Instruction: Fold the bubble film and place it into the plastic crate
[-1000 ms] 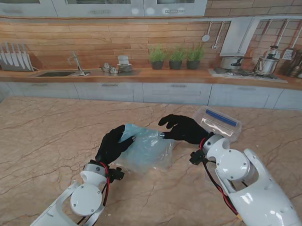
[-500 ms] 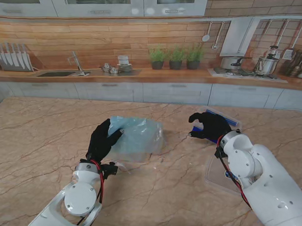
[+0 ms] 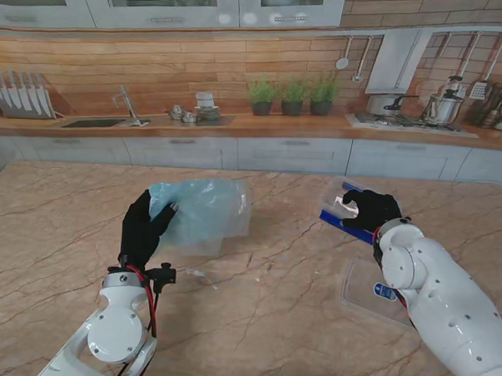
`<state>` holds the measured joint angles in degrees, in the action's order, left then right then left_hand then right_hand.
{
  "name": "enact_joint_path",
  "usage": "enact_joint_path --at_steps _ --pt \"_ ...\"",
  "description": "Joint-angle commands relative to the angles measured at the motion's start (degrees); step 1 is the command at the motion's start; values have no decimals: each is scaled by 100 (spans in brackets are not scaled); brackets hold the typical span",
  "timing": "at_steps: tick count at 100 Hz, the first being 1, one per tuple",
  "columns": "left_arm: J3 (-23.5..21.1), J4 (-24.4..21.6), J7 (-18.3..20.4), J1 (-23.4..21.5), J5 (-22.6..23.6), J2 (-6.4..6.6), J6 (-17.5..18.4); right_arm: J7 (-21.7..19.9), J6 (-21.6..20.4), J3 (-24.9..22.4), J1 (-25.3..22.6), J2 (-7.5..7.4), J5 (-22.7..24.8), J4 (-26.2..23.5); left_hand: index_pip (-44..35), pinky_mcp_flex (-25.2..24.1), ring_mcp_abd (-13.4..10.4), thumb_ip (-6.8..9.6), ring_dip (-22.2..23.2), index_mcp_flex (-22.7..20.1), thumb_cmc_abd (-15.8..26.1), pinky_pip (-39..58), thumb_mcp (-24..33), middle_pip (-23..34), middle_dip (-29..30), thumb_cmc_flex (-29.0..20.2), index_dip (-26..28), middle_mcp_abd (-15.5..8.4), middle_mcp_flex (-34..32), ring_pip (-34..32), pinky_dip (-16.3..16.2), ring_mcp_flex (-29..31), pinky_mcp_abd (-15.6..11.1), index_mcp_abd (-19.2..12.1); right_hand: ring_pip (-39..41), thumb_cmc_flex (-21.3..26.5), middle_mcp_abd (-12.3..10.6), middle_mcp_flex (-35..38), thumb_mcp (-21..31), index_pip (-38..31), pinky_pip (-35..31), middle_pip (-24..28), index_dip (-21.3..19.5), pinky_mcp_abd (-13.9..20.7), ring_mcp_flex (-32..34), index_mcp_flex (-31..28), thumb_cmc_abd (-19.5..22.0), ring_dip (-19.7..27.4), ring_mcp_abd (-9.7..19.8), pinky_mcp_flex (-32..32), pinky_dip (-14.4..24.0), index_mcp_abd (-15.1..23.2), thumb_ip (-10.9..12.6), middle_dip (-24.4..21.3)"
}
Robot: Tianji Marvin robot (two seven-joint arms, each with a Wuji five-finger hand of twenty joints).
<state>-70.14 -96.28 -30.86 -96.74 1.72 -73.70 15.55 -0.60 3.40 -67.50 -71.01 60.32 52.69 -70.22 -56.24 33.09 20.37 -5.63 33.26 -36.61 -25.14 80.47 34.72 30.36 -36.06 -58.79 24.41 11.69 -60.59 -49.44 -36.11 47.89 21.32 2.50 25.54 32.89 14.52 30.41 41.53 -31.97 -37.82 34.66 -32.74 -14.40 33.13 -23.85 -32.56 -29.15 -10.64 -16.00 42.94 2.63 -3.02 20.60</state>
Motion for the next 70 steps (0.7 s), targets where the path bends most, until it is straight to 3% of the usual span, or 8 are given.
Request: enact_joint_path --at_steps 1,23,40,47,52,58,70 --pt "-32 -51 -38 -71 -3 -23 28 -75 84 45 31 21 -9 77 30 30 -99 -81 123 147 160 294 -94 -60 -54 -194 79 -196 72 -80 -33 -59 -192 -276 177 -196 -40 -115 171 -126 -87 184 62 67 -95 210 -170 59 36 25 95 -70 84 -75" --pt "-42 -96 -67 -87 -66 -35 9 -101 325 355 218 31 -136 415 39 27 -106 -81 153 160 178 309 -109 -43 -58 -190 88 -202 81 -87 -33 -50 -211 -279 1034 -22 34 261 609 -215 -1070 622 218 98 267 -144 -553 -301 -55 -172 57 -306 31 41" --pt "-22 -171 -72 -116 -180 -45 -61 87 343 742 514 60 -257 903 53 64 -84 -75 224 158 182 413 -129 -32 -47 -204 86 -194 85 -176 -66 -29 -242 -269 1668 205 3 753 870 -437 -1834 972 140 119 669 -670 -502 -560 -90 -394 -121 -265 5 191" --pt "-20 -177 -91 -115 -168 -50 -89 189 185 869 656 80 -377 1139 68 69 -101 -76 237 165 193 426 -135 -34 -43 -203 77 -193 97 -186 -69 -31 -255 -269 1863 418 -48 1110 1001 -669 -2062 1059 47 139 959 -1026 -425 -620 -79 -588 -219 -141 -4 219" --pt "-13 -187 -118 -118 -173 -57 -108 324 81 970 746 106 -455 1289 71 67 -105 -76 244 163 191 428 -142 -28 -45 -202 75 -191 95 -190 -68 -30 -261 -261 2037 770 -105 1389 960 -1355 -2383 1140 613 166 1190 -1101 -430 -669 -63 -737 -527 61 -338 260" --pt "-6 -206 -133 -124 -198 -62 -133 466 -88 1093 845 135 -544 1459 73 63 -92 -74 249 163 198 434 -144 -28 -41 -205 75 -186 98 -188 -69 -37 -251 -261 2245 1131 -184 1813 1134 -2202 -2612 1222 999 194 1506 -1209 -398 -745 -24 -966 -533 391 -482 184" --pt "4 -214 -153 -111 -214 -70 -166 667 -467 1419 1055 181 -680 1740 84 52 -99 -74 260 171 208 435 -156 -21 -41 -209 71 -192 111 -188 -68 -46 -261 -265 2546 1378 -316 2434 1491 -2694 -2938 1328 970 202 1962 -1765 -178 -865 69 -1302 -420 785 -534 177"
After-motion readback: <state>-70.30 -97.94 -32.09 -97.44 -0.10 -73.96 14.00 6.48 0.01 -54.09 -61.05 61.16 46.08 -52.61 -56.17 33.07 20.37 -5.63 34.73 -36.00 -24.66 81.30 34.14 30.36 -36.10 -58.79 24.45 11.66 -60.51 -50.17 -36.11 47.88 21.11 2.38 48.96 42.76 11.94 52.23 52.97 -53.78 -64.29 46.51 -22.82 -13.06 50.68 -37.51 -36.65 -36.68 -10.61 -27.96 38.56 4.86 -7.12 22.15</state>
